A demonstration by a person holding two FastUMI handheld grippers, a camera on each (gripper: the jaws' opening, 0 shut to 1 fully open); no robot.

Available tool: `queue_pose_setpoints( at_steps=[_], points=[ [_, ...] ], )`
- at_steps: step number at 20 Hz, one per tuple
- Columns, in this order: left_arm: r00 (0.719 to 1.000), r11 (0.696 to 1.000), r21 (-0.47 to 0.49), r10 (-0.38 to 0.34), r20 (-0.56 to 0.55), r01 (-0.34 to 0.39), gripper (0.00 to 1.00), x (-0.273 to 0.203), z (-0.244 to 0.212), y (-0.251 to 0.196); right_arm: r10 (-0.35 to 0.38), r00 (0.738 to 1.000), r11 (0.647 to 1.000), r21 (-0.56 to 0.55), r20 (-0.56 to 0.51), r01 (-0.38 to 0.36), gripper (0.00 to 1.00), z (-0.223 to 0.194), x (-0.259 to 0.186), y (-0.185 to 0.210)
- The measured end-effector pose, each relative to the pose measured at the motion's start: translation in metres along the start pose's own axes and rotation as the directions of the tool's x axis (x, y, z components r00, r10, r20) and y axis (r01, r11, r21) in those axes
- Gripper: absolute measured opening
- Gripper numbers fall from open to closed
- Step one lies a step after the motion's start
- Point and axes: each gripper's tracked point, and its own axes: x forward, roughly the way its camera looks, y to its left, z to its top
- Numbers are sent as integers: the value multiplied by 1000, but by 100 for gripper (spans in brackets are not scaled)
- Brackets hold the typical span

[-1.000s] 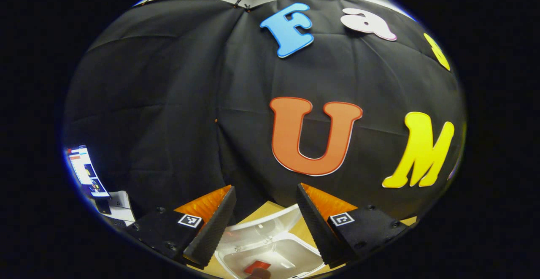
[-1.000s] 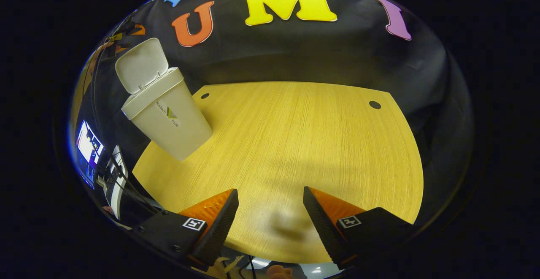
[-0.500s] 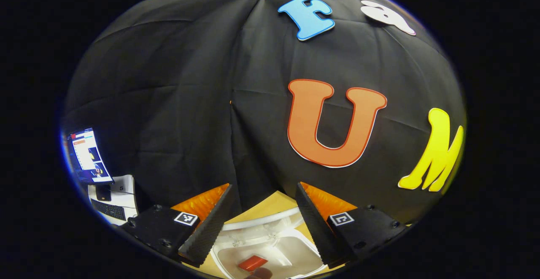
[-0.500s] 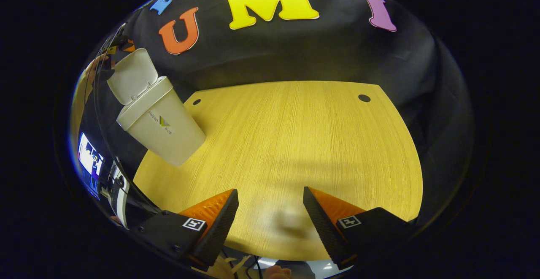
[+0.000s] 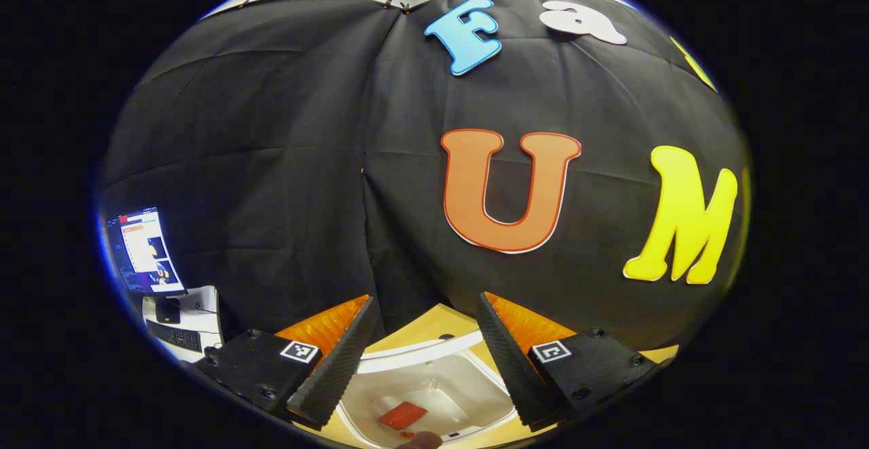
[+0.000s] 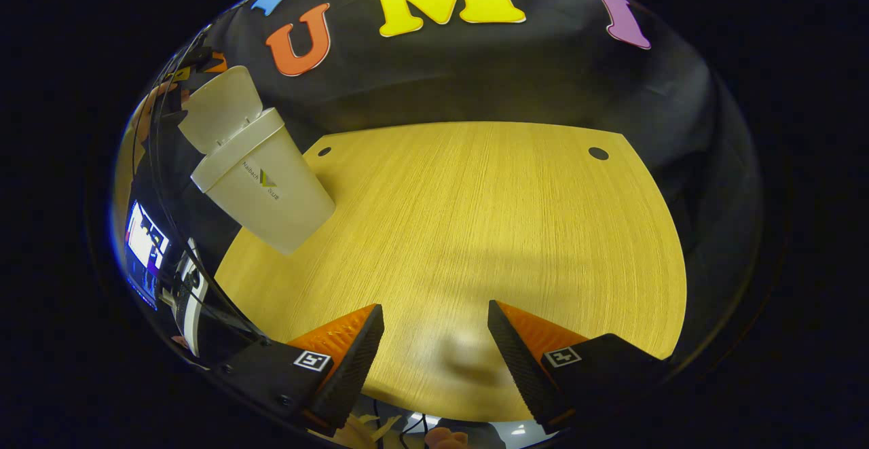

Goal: Press the lid of the desktop garbage bin to open it, pick up the crumpled paper on the desktop and throw it into the bin, then pick up the pop can on the desktop and drop it into the bin, and finally close the garbage bin lid.

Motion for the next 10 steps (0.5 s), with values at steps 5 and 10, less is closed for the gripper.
queue_pose_setpoints(
  at_steps=[5, 10],
  points=[
    [994, 998, 61, 20, -105, -14, 98, -19, -61, -19, 32, 999, 999, -28, -12, -32, 97, -2, 6, -10],
    [986, 994, 90, 73, -152, -60, 100, -20, -108, -22, 40, 998, 998, -50, -45, -42, 97, -8, 12, -30]
  ],
)
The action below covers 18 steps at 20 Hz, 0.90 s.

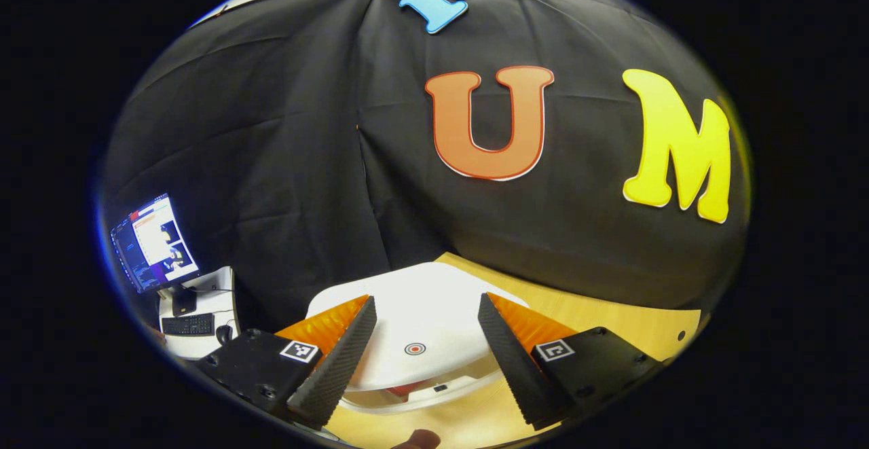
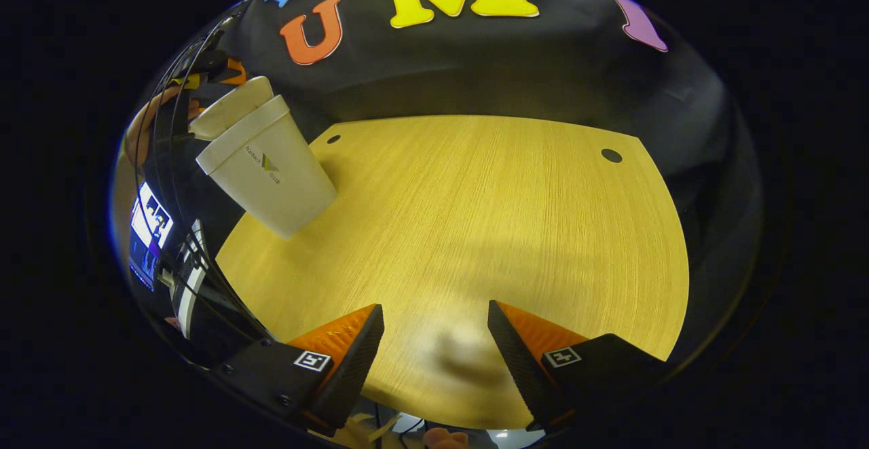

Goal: Press the lid of the desktop garbage bin to open it, pick up the crumpled paper on the desktop and throw it into the bin, then pick up the pop can on the desktop and drop it into the bin, and finally close the garbage bin lid.

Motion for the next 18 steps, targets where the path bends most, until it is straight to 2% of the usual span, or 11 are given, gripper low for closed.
queue_pose_setpoints(
  at_steps=[1, 4, 7, 8, 10, 11, 14, 17, 18],
  points=[
    [1000, 1000, -11, 0, -9, 0, 100, 1, -7, -1, 1, 1000, 1000, -2, -10, -1, 94, -4, 1, -3],
    [999, 999, -48, 4, -41, -6, 100, 2, -23, -2, -1, 1000, 1000, -19, -29, 1, 97, -11, 6, -12],
    [999, 998, -70, 5, -36, -7, 100, 2, -29, -3, 2, 999, 1000, -19, -38, -3, 97, -15, 9, -20],
    [999, 998, -70, 8, -47, -11, 100, 3, -33, -3, 3, 999, 1000, -15, -41, -3, 94, -16, 9, -22],
    [997, 998, -58, 18, -71, -23, 100, 1, -43, -2, 5, 999, 1000, -7, -50, -6, 98, -19, 10, -24],
    [999, 999, -42, 23, -44, -25, 100, 2, -40, -2, 10, 999, 1000, -6, -54, -11, 97, -21, 9, -24],
    [998, 999, -33, 30, -56, -32, 100, -3, -45, -6, 20, 999, 999, -35, -41, -21, 94, -21, 7, -21],
    [999, 995, -91, 31, -11, -32, 100, -1, -47, -7, 26, 999, 997, -70, -47, -29, 97, -28, 6, -18],
    [1000, 993, -113, 30, 3, -29, 100, 0, -50, -9, 27, 998, 997, -73, -53, -30, 94, -29, 6, -17]
  ],
)
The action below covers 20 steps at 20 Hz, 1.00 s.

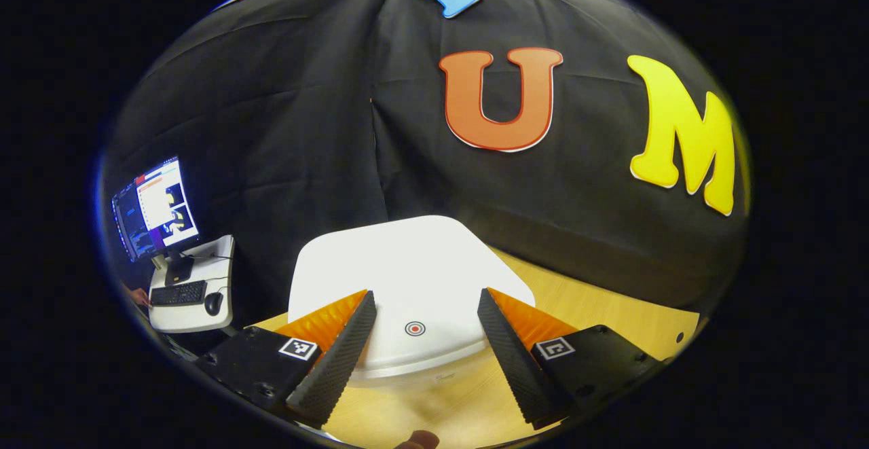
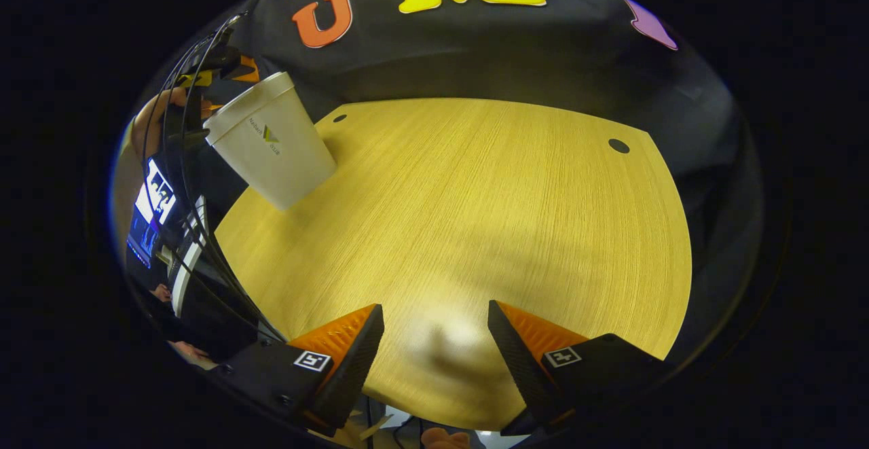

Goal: Press the lid of the desktop garbage bin to open it, pick up the crumpled paper on the desktop and throw it into the bin, then pick up the pop can on the desktop and drop it into the bin, and finally close the garbage bin lid.

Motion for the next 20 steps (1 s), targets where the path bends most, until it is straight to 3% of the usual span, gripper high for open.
queue_pose_setpoints(
  at_steps=[4, 6, 10, 15, 20],
  points=[
    [998, 1000, 12, 0, 70, -1, 100, -1, 0, 0, -1, 1000, 1000, -16, -10, 0, 97, -5, 0, 4],
    [987, 1000, 24, 1, 159, -5, 100, -2, 3, -1, -5, 1000, 1000, -11, -16, 5, 97, -7, 2, 5],
    [980, 1000, 15, 2, 201, -5, 100, -4, 7, -2, -5, 1000, 1000, -7, -9, 5, 98, -6, -1, 13],
    [987, 999, 21, -52, 153, 50, 99, -11, 9, -1, -17, 1000, 1000, 14, 19, 17, 97, 3, -3, 23],
    [971, 986, 92, -154, 181, 140, 99, -44, 26, -4, -30, 995, 998, 64, 91, 24, 94, 27, -7, 34]
  ],
)
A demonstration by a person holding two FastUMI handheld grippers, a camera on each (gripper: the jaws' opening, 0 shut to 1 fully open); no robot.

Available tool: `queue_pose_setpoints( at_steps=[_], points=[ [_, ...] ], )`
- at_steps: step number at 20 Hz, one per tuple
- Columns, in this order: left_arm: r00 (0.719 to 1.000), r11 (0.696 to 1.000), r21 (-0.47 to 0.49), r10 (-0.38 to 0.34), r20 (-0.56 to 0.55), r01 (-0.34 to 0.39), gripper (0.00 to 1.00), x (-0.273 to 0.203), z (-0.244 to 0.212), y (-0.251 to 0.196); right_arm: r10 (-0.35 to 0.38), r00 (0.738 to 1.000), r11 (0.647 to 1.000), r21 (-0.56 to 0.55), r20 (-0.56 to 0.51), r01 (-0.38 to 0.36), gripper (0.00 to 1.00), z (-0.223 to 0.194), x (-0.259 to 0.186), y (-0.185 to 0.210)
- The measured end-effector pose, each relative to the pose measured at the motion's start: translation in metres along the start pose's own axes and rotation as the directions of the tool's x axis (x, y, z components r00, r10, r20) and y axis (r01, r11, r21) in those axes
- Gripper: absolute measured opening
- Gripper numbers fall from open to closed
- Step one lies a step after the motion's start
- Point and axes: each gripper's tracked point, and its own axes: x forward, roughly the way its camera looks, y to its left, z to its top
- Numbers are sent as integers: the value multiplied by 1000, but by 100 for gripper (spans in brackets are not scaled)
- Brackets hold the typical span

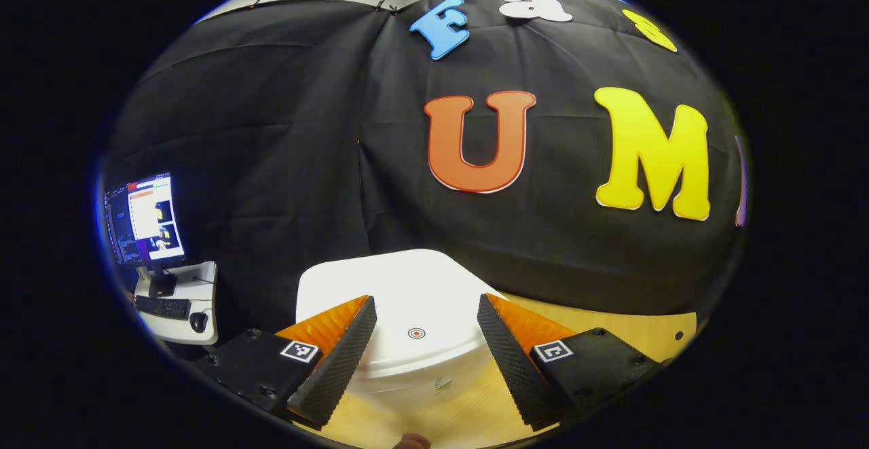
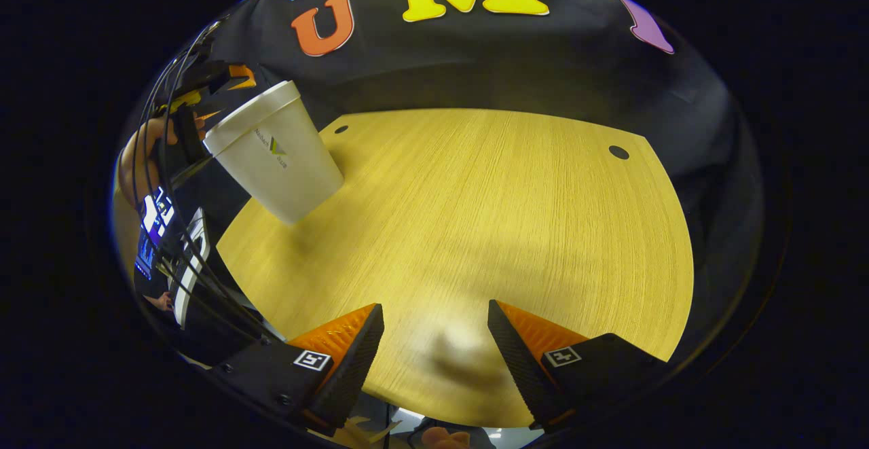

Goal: Press the lid of the desktop garbage bin to open it, pick up the crumpled paper on the desktop and throw it into the bin, then pick up the pop can on the desktop and drop it into the bin, and finally close the garbage bin lid.

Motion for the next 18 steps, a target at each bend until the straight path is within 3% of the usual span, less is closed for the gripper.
queue_pose_setpoints(
  at_steps=[5, 9, 12, 15, 18],
  points=[
    [987, 986, 47, -158, 6, 158, 99, -34, 8, -30, -26, 992, 998, 63, 127, 18, 97, 43, -21, 4],
    [949, 943, 117, -315, 12, 312, 99, -64, 0, -67, -99, 965, 989, 130, 243, 69, 98, 72, -50, -11],
    [901, 885, 179, -433, -19, 429, 98, -90, -23, -91, -166, 930, 969, 228, 327, 93, 97, 84, -76, -26],
    [861, 837, 206, -504, -70, 507, 96, -107, -51, -100, -245, 885, 948, 290, 396, 132, 97, 89, -105, -41],
    [848, 821, 212, -520, -106, 530, 96, -110, -67, -94, -262, 835, 949, 286, 484, 132, 97, 102, -129, -31]
  ],
)
